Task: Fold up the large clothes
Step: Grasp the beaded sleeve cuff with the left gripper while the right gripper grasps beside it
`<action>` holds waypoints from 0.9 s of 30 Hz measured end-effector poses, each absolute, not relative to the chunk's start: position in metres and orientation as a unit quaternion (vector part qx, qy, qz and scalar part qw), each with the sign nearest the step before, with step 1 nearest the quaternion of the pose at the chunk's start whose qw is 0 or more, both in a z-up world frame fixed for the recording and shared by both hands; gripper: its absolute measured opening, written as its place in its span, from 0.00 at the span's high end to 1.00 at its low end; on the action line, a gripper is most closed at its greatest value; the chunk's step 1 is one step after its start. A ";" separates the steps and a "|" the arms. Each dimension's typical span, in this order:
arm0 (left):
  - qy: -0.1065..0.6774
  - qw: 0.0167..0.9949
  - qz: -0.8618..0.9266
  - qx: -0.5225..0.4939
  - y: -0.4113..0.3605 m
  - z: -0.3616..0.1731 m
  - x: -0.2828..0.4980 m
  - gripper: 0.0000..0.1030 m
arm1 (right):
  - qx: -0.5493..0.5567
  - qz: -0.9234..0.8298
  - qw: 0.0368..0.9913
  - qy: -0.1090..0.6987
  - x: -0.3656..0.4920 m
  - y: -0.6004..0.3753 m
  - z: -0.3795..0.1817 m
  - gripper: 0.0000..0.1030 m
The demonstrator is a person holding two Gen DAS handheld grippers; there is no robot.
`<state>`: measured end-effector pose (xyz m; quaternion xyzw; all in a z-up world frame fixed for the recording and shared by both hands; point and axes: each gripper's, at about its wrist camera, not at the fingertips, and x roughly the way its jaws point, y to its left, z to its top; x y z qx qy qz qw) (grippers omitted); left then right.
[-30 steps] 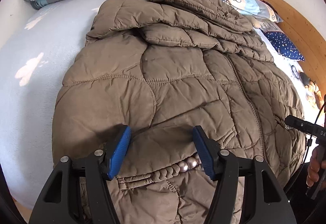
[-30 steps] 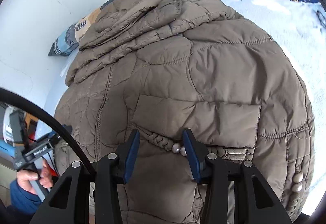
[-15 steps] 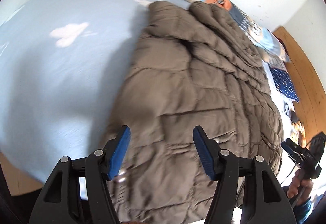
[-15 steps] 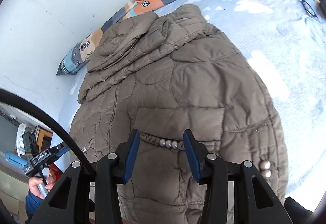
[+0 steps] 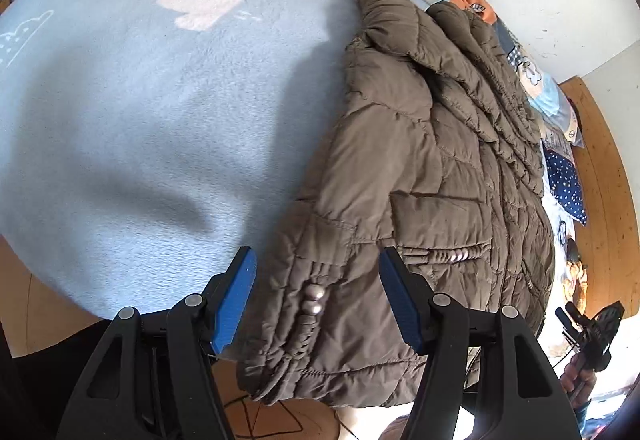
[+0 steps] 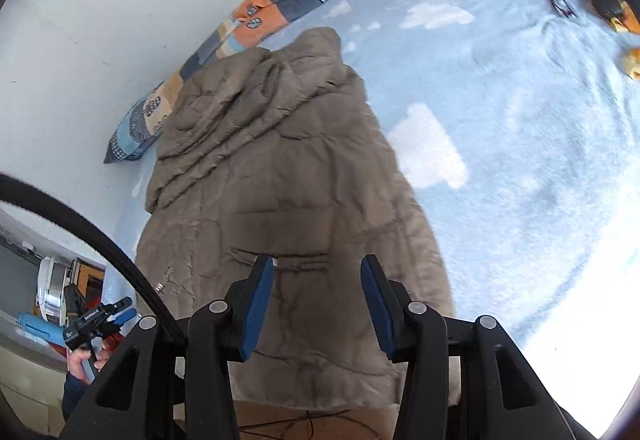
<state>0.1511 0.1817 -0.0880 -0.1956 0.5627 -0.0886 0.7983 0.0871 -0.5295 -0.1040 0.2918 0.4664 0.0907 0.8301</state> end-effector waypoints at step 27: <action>0.607 0.772 -0.070 -0.173 0.167 -0.121 0.123 0.43 | 0.328 0.022 0.777 0.536 0.079 -0.563 -0.158 0.43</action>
